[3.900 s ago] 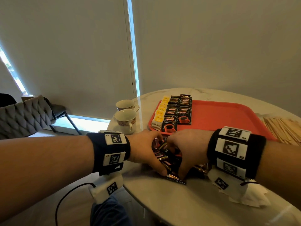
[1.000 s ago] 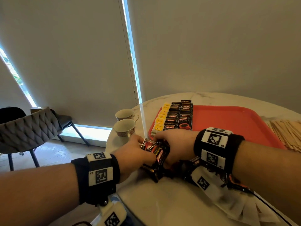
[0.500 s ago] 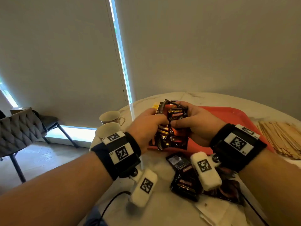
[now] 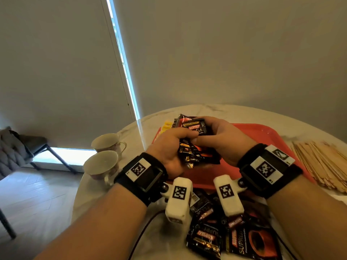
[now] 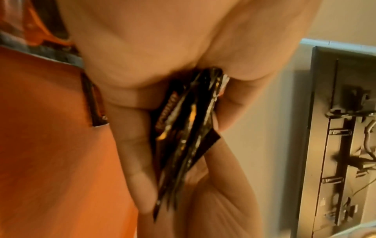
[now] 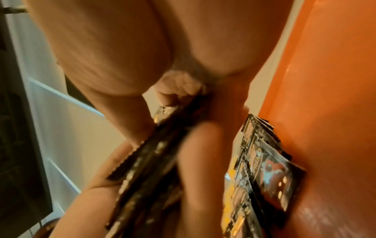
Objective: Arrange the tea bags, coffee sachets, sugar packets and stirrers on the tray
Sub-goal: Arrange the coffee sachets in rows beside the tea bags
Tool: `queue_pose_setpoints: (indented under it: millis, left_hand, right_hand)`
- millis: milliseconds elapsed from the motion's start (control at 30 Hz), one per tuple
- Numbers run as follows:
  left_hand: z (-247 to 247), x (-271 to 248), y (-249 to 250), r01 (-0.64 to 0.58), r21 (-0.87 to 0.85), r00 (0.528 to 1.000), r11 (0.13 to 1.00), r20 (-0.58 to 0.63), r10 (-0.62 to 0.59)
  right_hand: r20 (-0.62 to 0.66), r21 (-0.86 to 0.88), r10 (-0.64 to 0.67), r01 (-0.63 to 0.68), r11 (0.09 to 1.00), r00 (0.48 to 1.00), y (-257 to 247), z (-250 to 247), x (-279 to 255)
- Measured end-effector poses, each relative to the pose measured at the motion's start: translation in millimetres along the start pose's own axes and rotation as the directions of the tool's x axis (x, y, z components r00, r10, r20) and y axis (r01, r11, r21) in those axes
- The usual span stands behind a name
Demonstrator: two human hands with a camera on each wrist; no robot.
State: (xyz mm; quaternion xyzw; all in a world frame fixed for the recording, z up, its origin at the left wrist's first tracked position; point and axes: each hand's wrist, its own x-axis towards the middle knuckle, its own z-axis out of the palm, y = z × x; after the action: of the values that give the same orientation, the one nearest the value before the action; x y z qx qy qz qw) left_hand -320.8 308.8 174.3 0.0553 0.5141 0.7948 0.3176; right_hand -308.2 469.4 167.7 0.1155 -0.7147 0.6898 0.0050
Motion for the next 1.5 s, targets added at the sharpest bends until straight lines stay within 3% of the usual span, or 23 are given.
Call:
queue_pose_setpoints:
  millis: [133, 267, 433, 633, 800, 900, 967, 1100, 1500]
  left_hand:
    - [-4, 7, 1, -0.039, -0.005, 0.998, 0.999, -0.052, 0.039]
    - [-11, 11, 3, -0.113, -0.075, 0.985, 0.991, -0.138, 0.102]
    - [-20, 9, 0, -0.187, -0.179, 0.973, 0.966, -0.166, 0.158]
    - [-24, 4, -1, -0.167, -0.166, 0.984, 0.972, -0.087, 0.154]
    - [-27, 5, 0, -0.298, -0.114, 0.939, 0.948, -0.213, 0.269]
    - [-31, 5, -1, -0.385, -0.025, 0.892, 0.923, -0.267, 0.365]
    - [-30, 1, -2, -0.405, 0.021, 0.881, 0.914, -0.259, 0.396]
    - [-27, -1, -5, -0.408, 0.083, 0.88, 0.909, -0.229, 0.415]
    - [-30, 9, -5, -0.387, -0.033, 0.879, 0.921, -0.316, 0.358]
  right_hand:
    - [-0.005, -0.177, 0.009, -0.01, 0.984, 1.0, -6, -3, 7]
    - [0.031, -0.335, -0.104, 0.108, 0.936, 0.994, -17, -6, 17]
    - [0.268, -0.479, -0.022, 0.153, 0.864, 0.963, -17, -8, 20]
    - [0.186, -0.503, -0.065, 0.152, 0.851, 0.98, -11, -1, 20]
    - [0.142, -0.346, -0.048, 0.095, 0.933, 0.989, -9, 7, 11]
    - [-0.088, -0.099, -0.044, 0.035, 0.995, 0.995, -2, 11, 7]
    - [-0.16, -0.051, -0.001, -0.007, 0.999, 0.987, -1, 12, 2]
    - [-0.107, 0.114, 0.051, -0.038, 0.993, 0.993, -2, 10, -5]
    - [-0.106, 0.182, 0.161, -0.14, 0.973, 0.981, 5, 10, -4]
